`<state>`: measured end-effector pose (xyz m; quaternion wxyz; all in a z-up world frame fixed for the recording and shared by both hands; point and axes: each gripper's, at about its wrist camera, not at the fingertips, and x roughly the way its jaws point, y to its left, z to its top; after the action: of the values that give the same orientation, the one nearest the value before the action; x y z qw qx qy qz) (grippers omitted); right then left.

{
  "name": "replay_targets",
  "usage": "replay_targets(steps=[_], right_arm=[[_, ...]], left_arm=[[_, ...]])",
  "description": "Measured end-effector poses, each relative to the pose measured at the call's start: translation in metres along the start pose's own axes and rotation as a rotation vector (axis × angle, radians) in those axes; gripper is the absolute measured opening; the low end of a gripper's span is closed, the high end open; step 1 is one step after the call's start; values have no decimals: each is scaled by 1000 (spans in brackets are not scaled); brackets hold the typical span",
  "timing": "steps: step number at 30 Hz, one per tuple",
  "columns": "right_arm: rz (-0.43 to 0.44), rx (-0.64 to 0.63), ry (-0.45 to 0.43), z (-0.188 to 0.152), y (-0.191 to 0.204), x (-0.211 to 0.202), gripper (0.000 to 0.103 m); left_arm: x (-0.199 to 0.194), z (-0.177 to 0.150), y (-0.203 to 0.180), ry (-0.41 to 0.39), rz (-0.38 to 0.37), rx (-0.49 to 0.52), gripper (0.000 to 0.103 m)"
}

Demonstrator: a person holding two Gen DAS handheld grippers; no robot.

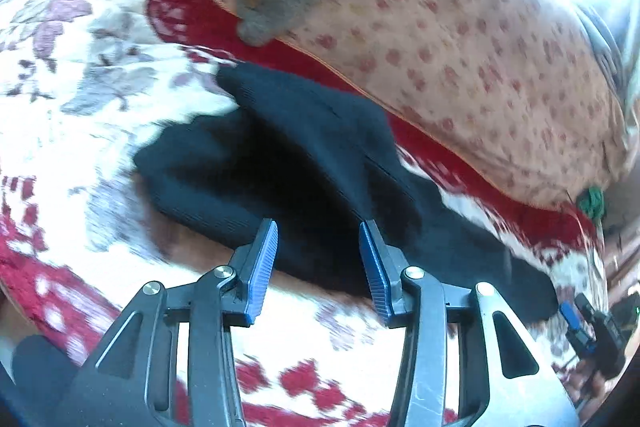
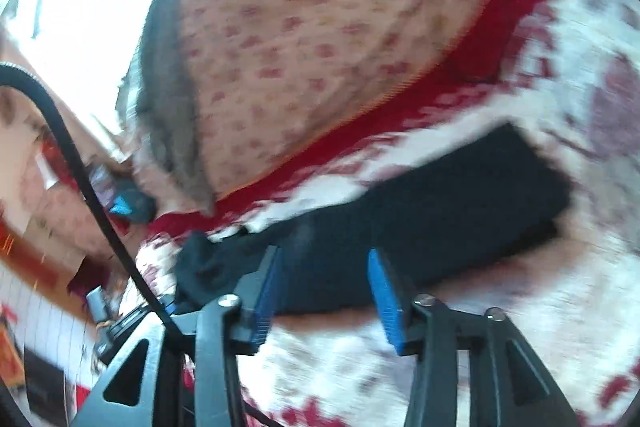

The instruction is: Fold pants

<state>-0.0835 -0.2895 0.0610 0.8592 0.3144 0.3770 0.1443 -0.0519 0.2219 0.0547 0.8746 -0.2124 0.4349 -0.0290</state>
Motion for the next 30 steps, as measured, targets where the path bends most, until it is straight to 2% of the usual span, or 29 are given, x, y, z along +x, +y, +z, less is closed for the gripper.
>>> replay_targets(steps=[4,7,11,15,20,25,30], right_arm=[[84,-106,58,-9,52,47,45],[147,-198,131,-26,96,90,46],[152,-393,208,-54,159,143,47],[158,-547,265,-77,208,188,48],[198,-545,302,-84,233,227,49],[178,-585,297,-84,254,249,55],[146,-687,283,-89,286,265,58]], left_arm=[[6,20,26,3,5,-67,42],[20,36,46,18,-10,-163,42],[27,53,71,-3,-40,-262,42],[30,66,87,-2,-15,-288,42],[30,75,114,-2,-13,-310,42],[39,77,137,15,18,-354,42],[50,84,143,48,-19,-348,42]])
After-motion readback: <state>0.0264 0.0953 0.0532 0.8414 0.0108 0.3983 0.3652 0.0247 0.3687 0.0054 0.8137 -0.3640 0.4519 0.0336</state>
